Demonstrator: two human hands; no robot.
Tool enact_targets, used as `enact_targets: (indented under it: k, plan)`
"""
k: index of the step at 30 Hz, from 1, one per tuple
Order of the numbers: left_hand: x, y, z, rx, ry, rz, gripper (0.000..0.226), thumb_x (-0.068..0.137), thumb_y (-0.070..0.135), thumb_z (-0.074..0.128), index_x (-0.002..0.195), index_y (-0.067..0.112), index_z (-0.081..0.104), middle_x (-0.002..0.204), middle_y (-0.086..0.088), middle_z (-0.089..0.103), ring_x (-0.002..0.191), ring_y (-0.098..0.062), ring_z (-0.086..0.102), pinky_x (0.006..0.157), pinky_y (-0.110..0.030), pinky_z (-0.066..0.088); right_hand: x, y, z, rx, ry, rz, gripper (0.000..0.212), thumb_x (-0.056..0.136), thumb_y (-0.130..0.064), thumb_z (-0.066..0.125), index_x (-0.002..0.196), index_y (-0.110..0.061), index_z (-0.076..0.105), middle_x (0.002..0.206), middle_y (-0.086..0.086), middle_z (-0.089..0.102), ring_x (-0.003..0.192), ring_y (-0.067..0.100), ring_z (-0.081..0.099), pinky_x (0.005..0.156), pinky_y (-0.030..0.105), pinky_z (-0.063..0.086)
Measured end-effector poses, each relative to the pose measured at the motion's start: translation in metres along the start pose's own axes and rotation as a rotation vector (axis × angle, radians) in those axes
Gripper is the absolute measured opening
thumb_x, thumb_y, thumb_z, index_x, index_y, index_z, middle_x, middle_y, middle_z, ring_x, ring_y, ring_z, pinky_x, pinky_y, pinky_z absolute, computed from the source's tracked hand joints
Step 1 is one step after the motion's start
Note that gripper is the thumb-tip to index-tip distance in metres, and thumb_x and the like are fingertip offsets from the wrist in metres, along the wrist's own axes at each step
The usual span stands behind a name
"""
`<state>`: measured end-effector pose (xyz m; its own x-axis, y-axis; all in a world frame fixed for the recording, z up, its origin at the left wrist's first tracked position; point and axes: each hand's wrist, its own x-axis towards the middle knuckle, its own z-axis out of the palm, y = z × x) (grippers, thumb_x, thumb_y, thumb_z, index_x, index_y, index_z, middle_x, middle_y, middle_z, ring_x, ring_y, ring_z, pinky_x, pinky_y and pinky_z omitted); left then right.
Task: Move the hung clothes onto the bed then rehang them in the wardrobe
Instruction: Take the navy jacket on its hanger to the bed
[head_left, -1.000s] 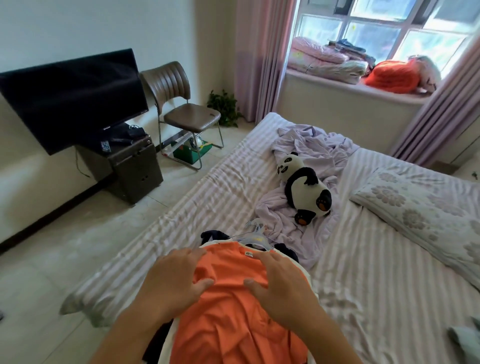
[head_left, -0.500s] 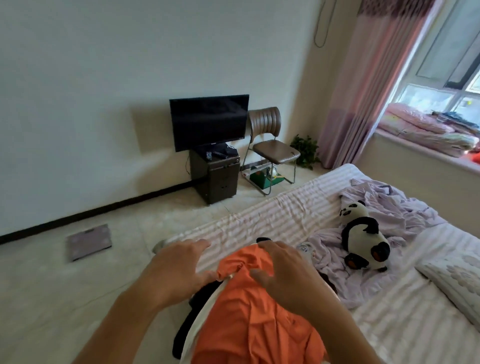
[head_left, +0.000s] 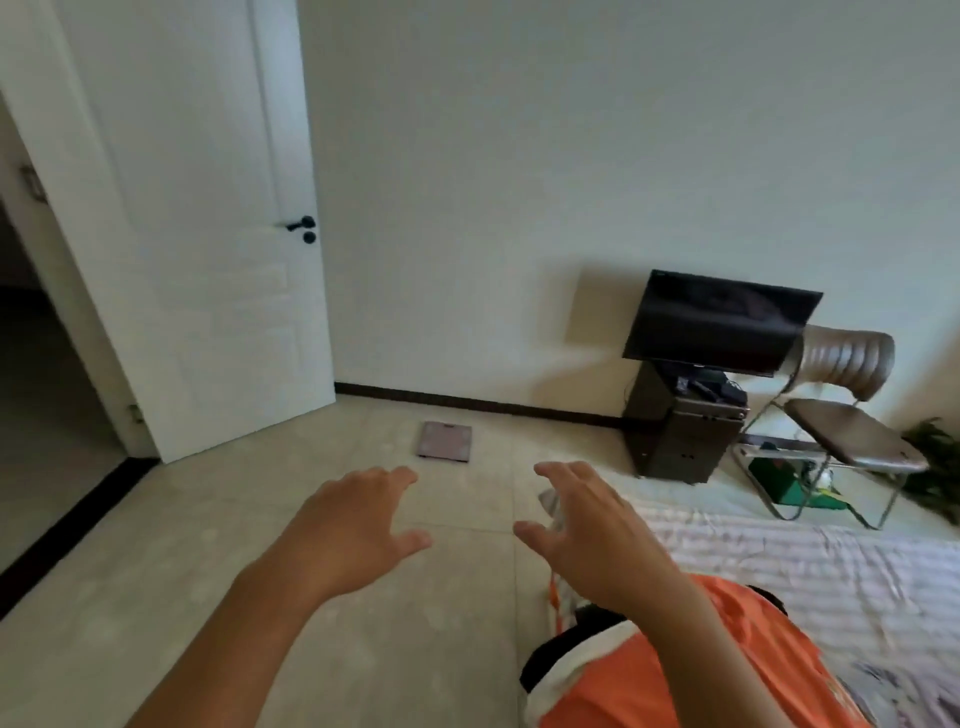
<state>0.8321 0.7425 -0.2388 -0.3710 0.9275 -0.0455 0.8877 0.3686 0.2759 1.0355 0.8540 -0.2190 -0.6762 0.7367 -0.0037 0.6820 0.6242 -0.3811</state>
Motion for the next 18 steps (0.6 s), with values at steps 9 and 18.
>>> enact_targets:
  k: [9, 18]
  plan:
    - [-0.129, -0.181, -0.064, -0.024, 0.075, -0.251, 0.07, 0.09, 0.061, 0.053, 0.149, 0.032, 0.028, 0.147, 0.006, 0.043, 0.131, -0.015, 0.044, 0.106, -0.032, 0.037, 0.014, -0.211, 0.064, -0.052, -0.084, -0.259, 0.069, 0.093, -0.055, 0.054, 0.151, -0.029, 0.027, 0.153, -0.007, 0.035, 0.134, 0.016, 0.042, 0.108, 0.035, 0.038]
    - [-0.266, -0.315, -0.113, -0.049, 0.177, -0.552, 0.067, 0.088, 0.06, 0.057, 0.145, 0.032, 0.037, 0.134, 0.009, 0.054, 0.116, -0.013, 0.055, 0.096, -0.032, 0.047, 0.014, -0.397, 0.133, -0.048, -0.213, -0.545, 0.066, 0.094, -0.054, 0.054, 0.15, -0.029, 0.03, 0.148, -0.007, 0.041, 0.132, 0.016, 0.043, 0.106, 0.033, 0.038]
